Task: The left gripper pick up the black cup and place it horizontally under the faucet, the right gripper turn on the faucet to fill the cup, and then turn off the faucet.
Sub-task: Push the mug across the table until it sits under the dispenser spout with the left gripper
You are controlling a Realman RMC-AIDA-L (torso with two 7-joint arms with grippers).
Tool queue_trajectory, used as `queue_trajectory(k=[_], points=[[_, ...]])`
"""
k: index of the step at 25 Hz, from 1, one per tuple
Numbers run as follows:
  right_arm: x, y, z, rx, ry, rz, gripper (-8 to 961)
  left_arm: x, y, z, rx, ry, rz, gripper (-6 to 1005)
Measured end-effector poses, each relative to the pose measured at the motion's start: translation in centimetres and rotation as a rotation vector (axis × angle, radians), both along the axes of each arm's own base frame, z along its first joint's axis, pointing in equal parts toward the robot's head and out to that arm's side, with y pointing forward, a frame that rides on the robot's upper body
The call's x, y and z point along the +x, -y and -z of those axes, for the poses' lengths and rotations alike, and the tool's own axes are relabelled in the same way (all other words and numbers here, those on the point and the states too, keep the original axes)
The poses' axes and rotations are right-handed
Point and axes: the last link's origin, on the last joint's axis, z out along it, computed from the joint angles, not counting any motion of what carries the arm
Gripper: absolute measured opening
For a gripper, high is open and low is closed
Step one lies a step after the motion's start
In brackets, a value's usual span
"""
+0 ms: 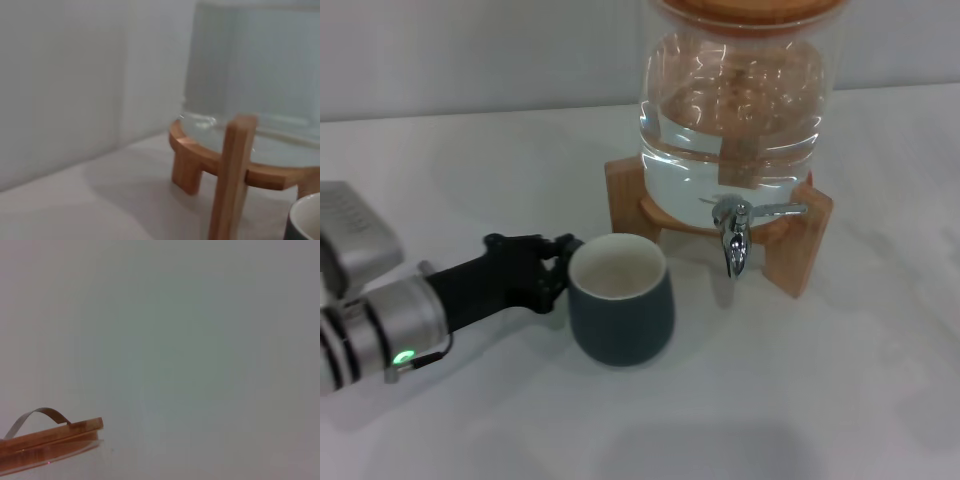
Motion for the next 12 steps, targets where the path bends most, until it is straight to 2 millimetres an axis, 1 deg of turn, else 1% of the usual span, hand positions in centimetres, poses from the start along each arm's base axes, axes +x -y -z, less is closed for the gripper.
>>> queue_trajectory(k=[2,5,6,9,12], points=[[-0.1,-0.1,0.0,0.0,0.0,-0.003,764,0.6,-0.2,0.5,-0.013,-0.02,0.013,151],[-0.1,-0.2,0.0,0.0,0.001,-0.005,763,2.0,-0.1,1.2,-0.026,-0.02,0.055,152],[-0.1,-0.2,0.0,0.0,0.001,-0.005,763,2.0,-0.1,1.2,-0.026,-0.02,0.055,152],[-0.1,-0.2,-0.1,0.001,0.001,-0.006,763,3.0,0.5,1.4,-0.001,-0.051,0.088,152],[-0.1,-0.2,-0.1,0.001,0.002,-0.005,763,3.2,0.9,1.8,0.011,-0.085,0.091,152]])
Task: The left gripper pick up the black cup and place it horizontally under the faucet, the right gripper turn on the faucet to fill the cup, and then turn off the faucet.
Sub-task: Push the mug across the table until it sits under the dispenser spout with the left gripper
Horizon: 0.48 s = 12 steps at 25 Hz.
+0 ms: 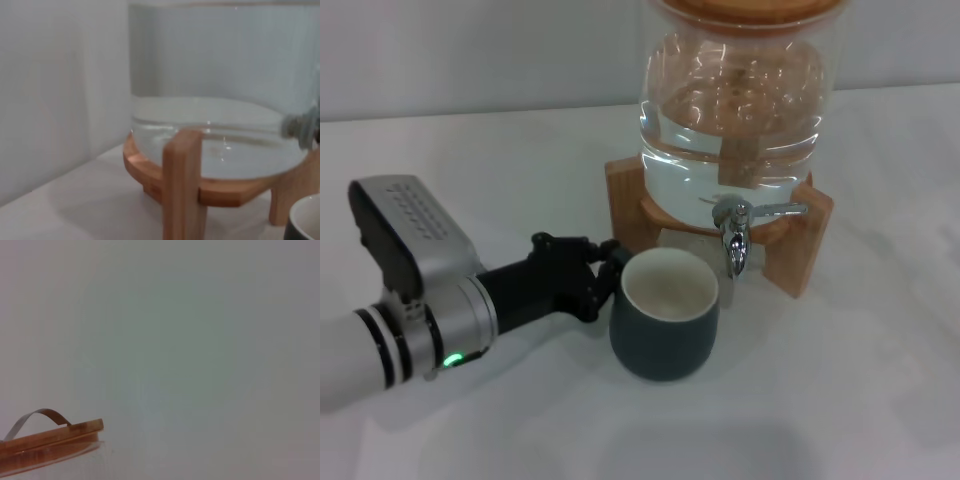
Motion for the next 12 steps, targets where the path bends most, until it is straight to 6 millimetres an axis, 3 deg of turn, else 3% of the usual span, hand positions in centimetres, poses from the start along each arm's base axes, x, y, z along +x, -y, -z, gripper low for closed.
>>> queue_trajectory(k=[12], points=[[-0.1,-0.2,0.0,-0.001,0.002,-0.004,763,1.3,0.4,1.9,0.019,-0.062,0.001,152]])
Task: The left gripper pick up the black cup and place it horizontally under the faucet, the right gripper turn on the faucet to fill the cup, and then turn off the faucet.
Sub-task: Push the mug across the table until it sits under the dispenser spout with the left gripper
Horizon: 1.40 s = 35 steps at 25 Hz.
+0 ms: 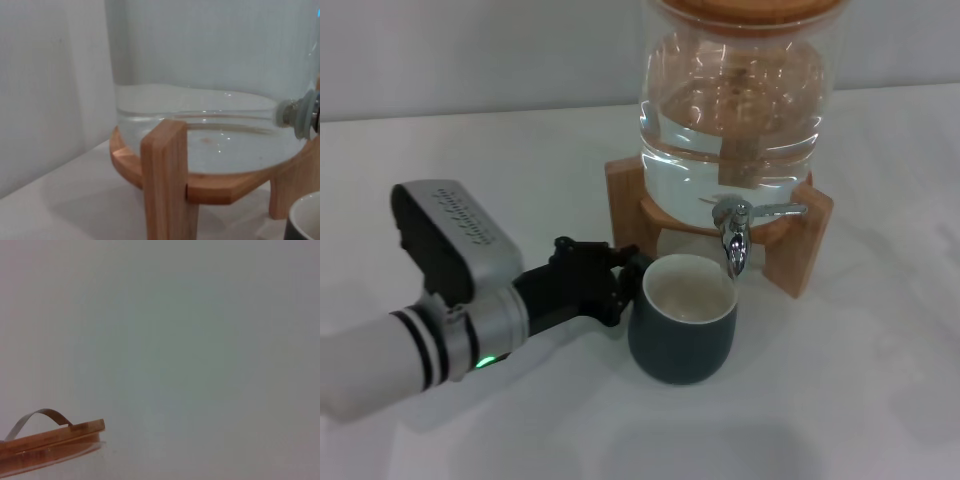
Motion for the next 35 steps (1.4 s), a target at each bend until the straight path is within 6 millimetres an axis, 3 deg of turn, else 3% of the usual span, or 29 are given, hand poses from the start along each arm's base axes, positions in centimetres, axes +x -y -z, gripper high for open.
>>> queue_trajectory(k=[17,35], points=[[-0.1,-0.2,0.1,-0.001,0.001,-0.001,764,3.3,-0.6,2.2,-0.003,-0.035,0.068,126],[-0.1,-0.3,0.2,-0.002,0.0,0.001,763,2.9,-0.6,2.5,-0.017,-0.073,0.082,138]])
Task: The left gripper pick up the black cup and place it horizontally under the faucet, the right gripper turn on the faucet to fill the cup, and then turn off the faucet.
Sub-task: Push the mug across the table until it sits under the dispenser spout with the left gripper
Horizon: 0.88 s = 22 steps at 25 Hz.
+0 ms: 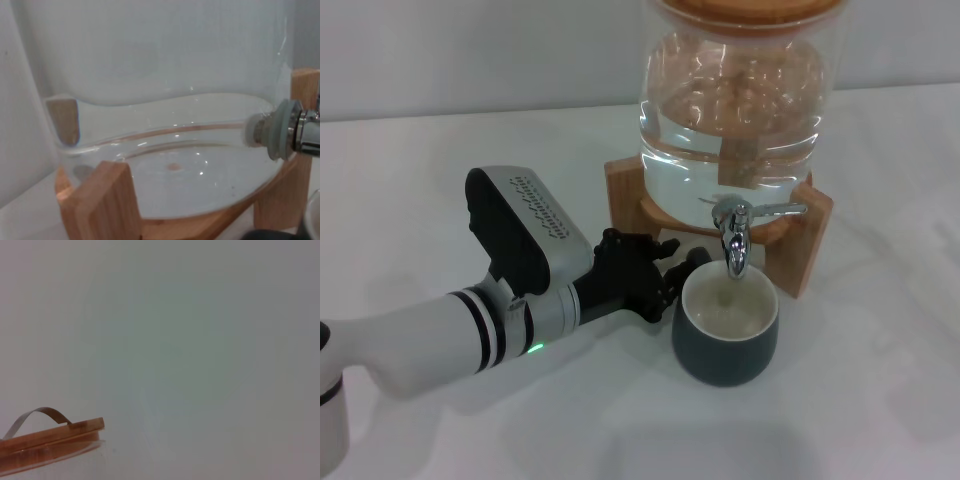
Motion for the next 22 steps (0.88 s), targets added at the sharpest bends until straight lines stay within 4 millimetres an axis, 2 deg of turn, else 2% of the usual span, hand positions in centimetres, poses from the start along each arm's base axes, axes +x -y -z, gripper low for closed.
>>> queue_trajectory(k=[10,16,22], points=[[0.0,0.0,-0.1,-0.002,-0.003,0.0,763,-0.1,0.0,0.0,0.003,-0.003,-0.007,409],[0.0,0.0,-0.1,-0.001,-0.001,0.0,763,-0.7,0.0,-0.2,0.012,0.002,-0.032,532],[0.1,0.1,-0.1,-0.001,-0.001,0.005,763,-2.6,0.2,-1.5,0.053,0.038,-0.103,529]])
